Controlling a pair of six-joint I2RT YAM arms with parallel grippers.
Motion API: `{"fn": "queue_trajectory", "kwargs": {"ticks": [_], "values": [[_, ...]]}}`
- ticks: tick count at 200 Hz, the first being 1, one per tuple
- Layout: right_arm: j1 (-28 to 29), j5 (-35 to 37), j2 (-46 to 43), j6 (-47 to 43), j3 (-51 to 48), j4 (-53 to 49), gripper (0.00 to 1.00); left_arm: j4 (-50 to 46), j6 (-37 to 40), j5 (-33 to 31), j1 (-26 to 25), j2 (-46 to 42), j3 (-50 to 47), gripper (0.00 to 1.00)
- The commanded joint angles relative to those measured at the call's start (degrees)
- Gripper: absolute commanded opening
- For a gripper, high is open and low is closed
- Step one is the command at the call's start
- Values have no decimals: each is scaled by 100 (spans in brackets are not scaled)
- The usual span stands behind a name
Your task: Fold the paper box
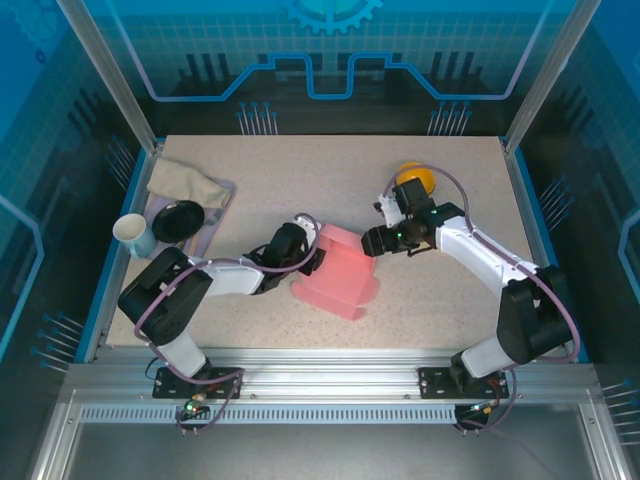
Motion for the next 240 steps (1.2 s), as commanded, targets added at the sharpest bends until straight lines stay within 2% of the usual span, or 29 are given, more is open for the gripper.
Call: {"fn": "queue_trajectory", "kwargs": {"ticks": [1, 57, 85, 107, 116, 135, 157, 172, 203, 216, 240], "values": [[-249, -535, 36, 320, -226, 225, 67, -32, 339, 142, -1, 133, 302, 50], [-608, -1004, 271, 345, -452, 501, 59, -142, 545, 309, 13, 619, 893, 47], [-734, -1204, 419, 267, -487, 570, 51, -128, 545, 421, 14, 789, 1103, 43], [-780, -1304, 522, 228, -492, 641, 51, -134, 535, 511, 16, 902, 1270, 38], [-797, -1337, 570, 228, -470, 659, 50, -129, 523, 519, 19, 936, 1319, 33], [-843, -1456, 654, 275, -434, 726, 50, -182, 476, 422, 10, 1042, 1465, 12], [-882, -1531, 695, 397, -408, 830, 50, -331, 279, -174, -57, 1234, 1688, 0], [-888, -1549, 690, 512, -397, 916, 50, -631, 38, -836, -138, 1398, 1896, 0], [-898, -1296, 597, 851, -425, 1122, 54, -917, -470, -1550, -208, 1579, 2000, 0], [-914, -1047, 514, 950, -417, 1194, 56, -771, -463, -1511, -240, 1543, 1853, 0], [-991, -1054, 424, 1038, -264, 1234, 56, -289, -253, -1110, -252, 1301, 1358, 0]]}}
